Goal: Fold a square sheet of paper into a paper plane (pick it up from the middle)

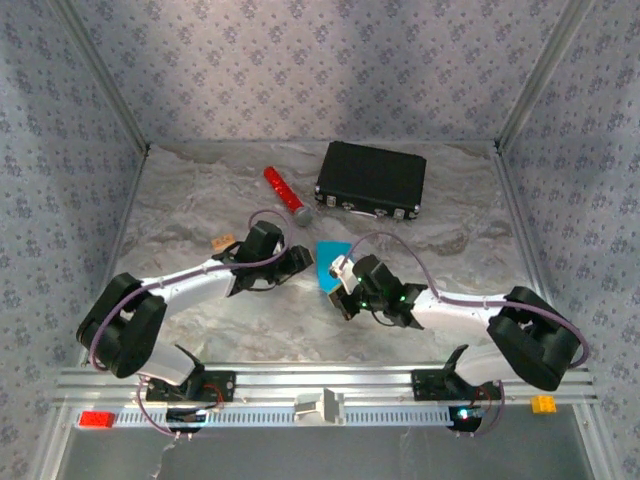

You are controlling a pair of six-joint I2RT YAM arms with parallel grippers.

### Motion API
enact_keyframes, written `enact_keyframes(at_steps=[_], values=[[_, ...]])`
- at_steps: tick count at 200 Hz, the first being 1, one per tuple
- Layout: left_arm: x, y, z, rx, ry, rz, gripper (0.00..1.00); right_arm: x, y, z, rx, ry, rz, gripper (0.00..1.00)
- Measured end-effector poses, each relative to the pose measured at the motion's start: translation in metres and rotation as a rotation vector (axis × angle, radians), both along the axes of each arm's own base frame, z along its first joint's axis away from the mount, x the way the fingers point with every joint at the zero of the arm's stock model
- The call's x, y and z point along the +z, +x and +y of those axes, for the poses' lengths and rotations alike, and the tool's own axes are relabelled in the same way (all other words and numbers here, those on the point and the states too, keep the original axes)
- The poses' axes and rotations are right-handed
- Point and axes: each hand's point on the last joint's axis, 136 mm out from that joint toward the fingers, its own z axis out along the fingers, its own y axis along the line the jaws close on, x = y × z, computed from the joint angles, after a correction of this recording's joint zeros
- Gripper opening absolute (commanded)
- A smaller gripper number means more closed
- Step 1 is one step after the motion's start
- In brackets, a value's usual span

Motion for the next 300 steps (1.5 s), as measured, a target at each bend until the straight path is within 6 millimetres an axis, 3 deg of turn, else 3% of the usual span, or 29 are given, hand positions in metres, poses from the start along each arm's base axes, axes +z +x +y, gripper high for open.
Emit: enact_keyframes(at_steps=[52,112,176,229,300], values=[[0.0,0.0,0.0,-0.008,0.005,-0.006,0.51,-0.009,-0.005,-0.001,-0.003,0.085,0.213,0.06],[0.001,-0.001,-0.002,-0.038,0.006,-0.018,0.32,-0.002,-0.016,0.006,0.047,0.168,0.332,0.06],[0.01,0.016,-0.029,-0.133,-0.026,-0.036,0.22,0.007,-0.022,0.014,0.091,0.226,0.363,0.06],[-0.016,0.027,-0.052,-0.213,-0.016,0.023,0.19,0.0,-0.021,0.014,0.081,0.217,0.383,0.06],[-0.059,0.022,-0.054,-0.266,0.037,0.109,0.17,-0.006,-0.02,0.014,0.068,0.207,0.398,0.06]])
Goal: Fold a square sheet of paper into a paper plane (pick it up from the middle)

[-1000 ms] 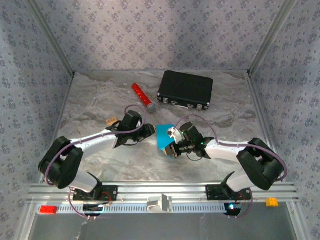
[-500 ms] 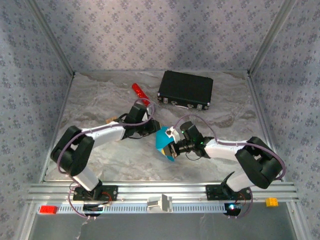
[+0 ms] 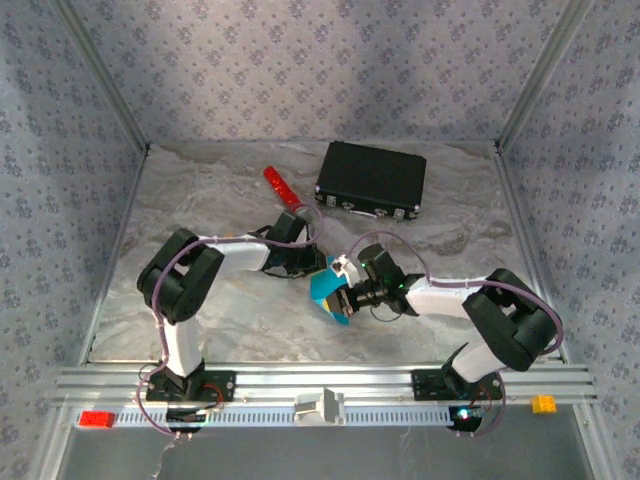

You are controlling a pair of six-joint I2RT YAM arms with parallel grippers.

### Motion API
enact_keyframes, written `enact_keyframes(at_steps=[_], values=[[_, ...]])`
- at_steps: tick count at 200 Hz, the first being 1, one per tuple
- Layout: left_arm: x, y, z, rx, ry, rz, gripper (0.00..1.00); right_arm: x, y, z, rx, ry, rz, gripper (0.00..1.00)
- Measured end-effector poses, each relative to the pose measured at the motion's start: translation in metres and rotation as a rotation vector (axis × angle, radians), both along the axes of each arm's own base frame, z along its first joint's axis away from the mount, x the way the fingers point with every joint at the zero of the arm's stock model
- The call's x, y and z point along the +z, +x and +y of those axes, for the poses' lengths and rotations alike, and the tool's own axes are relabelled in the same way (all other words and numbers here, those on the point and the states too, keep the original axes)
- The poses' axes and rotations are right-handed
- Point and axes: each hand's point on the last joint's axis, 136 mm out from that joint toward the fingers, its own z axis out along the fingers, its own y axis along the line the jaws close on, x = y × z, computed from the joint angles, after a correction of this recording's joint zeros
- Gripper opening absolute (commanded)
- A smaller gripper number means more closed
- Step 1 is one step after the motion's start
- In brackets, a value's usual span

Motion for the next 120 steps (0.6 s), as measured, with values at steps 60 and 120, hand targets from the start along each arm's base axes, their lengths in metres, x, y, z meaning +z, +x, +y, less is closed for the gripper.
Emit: enact_keyframes(at_steps=[60,120], values=[[0.0,0.001,0.0,-0.017,0.004,-0.016,0.17,-0.01,0.016,-0.014,-0.085,-0.063,-0.009,0.05],[0.0,0.001,0.0,-0.018,0.004,-0.016,0.17,-0.024,0.026,-0.03,-0.16,-0.149,-0.009,0.05]])
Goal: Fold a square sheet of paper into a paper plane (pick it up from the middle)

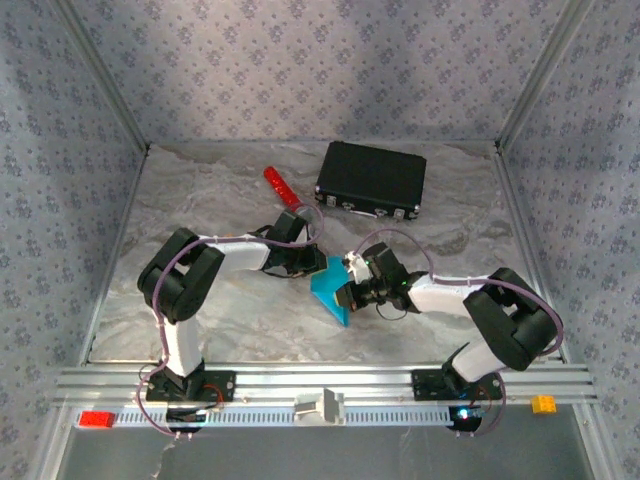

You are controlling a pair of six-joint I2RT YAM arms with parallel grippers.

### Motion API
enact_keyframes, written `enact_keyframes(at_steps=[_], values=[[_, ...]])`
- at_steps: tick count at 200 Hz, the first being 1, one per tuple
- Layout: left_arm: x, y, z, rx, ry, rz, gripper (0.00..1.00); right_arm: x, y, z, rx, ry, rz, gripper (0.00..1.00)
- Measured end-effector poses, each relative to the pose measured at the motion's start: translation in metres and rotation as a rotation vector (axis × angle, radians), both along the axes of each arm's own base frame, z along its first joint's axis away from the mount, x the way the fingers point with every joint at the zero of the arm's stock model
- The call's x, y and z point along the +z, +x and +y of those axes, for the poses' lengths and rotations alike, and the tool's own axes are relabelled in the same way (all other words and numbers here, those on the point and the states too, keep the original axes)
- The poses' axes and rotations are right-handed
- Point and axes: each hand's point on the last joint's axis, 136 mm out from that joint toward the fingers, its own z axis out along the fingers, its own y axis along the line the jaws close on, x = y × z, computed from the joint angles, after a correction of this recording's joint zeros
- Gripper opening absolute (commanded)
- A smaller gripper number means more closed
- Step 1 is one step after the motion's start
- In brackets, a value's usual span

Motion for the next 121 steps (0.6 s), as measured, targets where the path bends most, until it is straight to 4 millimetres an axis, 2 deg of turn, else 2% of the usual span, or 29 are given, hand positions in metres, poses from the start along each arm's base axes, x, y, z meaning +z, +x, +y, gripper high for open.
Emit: enact_keyframes(at_steps=[121], values=[[0.0,-0.0001,-0.0002,0.0,0.0,0.0,0.17,-0.0066,0.0081,-0.0073,-0.045,-0.066,-0.003,0.05]])
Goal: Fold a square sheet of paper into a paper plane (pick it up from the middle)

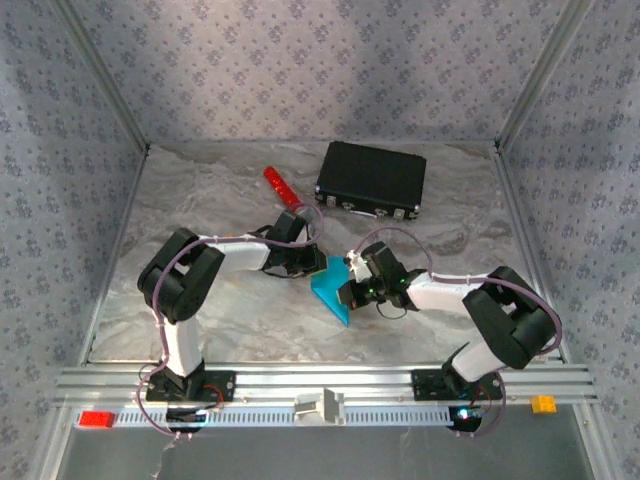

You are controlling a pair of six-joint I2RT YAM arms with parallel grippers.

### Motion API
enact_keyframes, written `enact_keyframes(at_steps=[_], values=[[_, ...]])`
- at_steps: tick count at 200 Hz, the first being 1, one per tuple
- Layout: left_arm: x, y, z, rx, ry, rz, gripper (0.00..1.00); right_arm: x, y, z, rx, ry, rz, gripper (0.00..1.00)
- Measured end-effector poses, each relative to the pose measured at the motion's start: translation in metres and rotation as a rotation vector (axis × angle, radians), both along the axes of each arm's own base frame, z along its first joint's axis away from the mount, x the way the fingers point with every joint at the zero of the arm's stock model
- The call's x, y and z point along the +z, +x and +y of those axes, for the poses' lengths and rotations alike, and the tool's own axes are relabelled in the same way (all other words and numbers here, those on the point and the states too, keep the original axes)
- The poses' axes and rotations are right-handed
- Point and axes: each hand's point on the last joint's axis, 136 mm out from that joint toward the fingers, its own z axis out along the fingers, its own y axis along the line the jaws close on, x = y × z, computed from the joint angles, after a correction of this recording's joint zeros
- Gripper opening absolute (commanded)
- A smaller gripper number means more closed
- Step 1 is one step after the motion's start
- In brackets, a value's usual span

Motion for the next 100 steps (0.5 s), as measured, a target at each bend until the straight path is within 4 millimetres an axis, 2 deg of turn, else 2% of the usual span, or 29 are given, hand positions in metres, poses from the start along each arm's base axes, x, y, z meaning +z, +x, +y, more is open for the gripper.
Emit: enact_keyframes(at_steps=[100], values=[[-0.0001,-0.0001,0.0001,0.0,0.0,0.001,0.17,-0.0036,0.0017,-0.0022,-0.011,-0.021,0.004,0.05]])
